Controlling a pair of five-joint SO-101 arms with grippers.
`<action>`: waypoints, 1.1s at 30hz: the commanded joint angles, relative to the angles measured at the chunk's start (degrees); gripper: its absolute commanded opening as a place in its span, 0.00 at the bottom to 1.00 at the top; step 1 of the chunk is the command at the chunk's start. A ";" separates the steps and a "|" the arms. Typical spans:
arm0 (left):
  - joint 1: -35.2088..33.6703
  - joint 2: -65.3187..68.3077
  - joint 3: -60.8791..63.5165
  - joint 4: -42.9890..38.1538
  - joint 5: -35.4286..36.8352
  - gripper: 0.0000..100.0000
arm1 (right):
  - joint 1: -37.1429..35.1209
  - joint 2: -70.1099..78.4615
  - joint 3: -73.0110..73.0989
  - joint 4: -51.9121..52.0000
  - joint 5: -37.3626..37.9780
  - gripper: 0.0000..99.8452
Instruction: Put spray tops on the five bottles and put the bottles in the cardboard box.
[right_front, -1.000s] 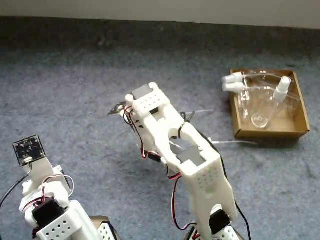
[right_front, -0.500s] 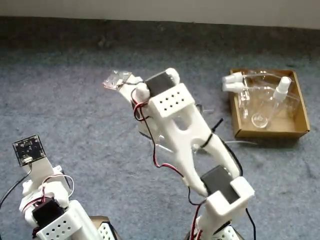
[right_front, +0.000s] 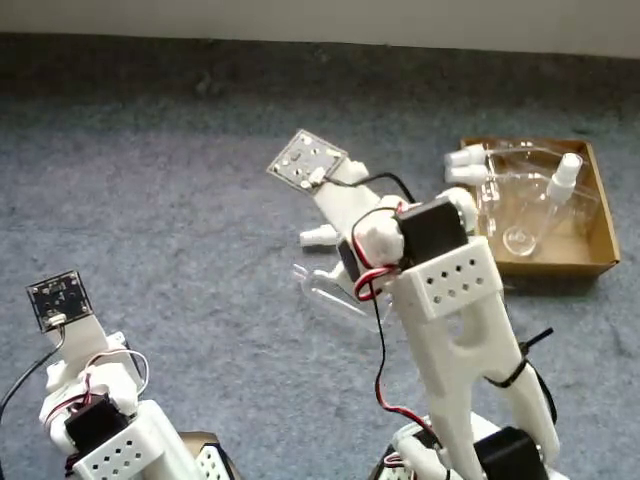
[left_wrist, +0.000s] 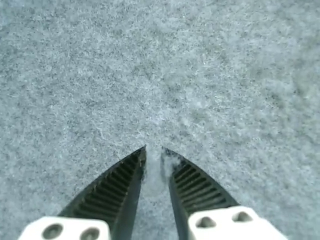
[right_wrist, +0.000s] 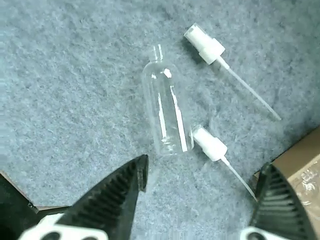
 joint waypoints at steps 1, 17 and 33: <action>1.45 -0.40 -0.40 -0.97 -0.35 0.01 | 3.65 -6.02 8.31 -9.19 3.69 0.32; 1.54 -0.40 -0.40 -0.97 -0.35 0.01 | 7.52 -7.69 36.62 -42.51 15.91 0.32; 1.54 -0.40 -0.31 -0.70 -0.35 0.01 | -1.27 4.97 36.00 -42.86 15.47 0.32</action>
